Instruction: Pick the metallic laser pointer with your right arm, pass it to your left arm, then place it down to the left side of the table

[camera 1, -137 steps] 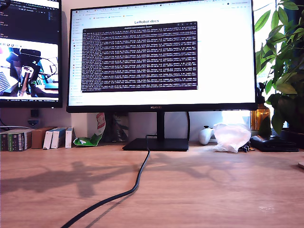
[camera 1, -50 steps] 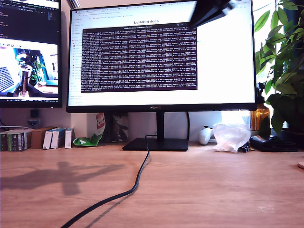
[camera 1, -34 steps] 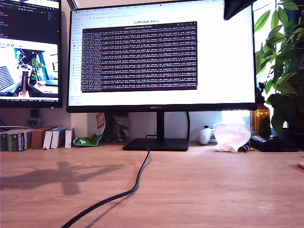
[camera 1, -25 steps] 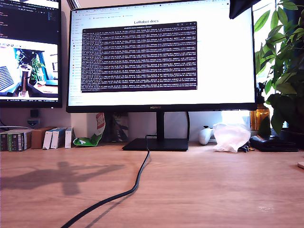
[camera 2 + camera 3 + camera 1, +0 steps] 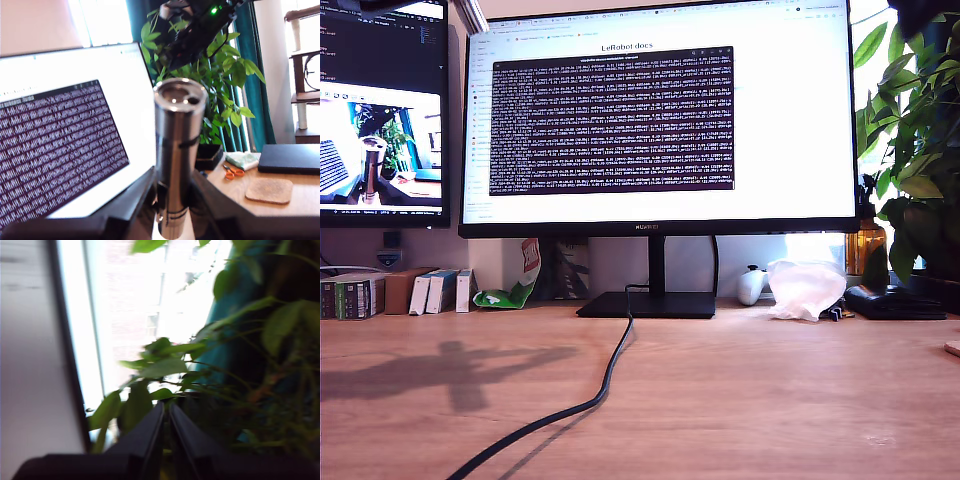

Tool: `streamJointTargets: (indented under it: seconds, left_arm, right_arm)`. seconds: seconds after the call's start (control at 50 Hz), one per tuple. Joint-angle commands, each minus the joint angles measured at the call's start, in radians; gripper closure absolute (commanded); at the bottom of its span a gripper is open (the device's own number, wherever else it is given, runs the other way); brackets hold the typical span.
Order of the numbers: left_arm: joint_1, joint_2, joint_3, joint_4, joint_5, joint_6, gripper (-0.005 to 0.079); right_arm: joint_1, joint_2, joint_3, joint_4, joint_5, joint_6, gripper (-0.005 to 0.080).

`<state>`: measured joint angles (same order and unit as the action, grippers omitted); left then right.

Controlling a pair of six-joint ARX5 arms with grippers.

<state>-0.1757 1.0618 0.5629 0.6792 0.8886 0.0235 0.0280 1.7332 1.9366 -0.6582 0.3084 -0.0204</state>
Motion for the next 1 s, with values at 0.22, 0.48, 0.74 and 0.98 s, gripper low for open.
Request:
streamJointTargets:
  seconds: [0.22,0.48,0.74,0.98]
  left_arm:
    - [0.004,-0.004,0.013,-0.015,-0.046,0.036,0.0762]
    - [0.013,-0.003,0.013,-0.186,-0.151,0.061,0.0762]
    - [0.092,0.000,0.019,-0.479,-0.246,0.089,0.0762]
    - [0.144,0.065,0.119,-0.768,-0.251,0.084,0.0762]
  right_arm:
    - [-0.043,-0.159,-0.058,0.016,0.015,-0.003,0.0729]
    - [-0.043,-0.369,-0.387,0.204,0.016,-0.014,0.0729]
    - [0.027,-0.643,-0.765,0.422,0.013,-0.034,0.0729]
    - [0.099,-0.932,-1.094,0.647,0.016,-0.140,0.0729]
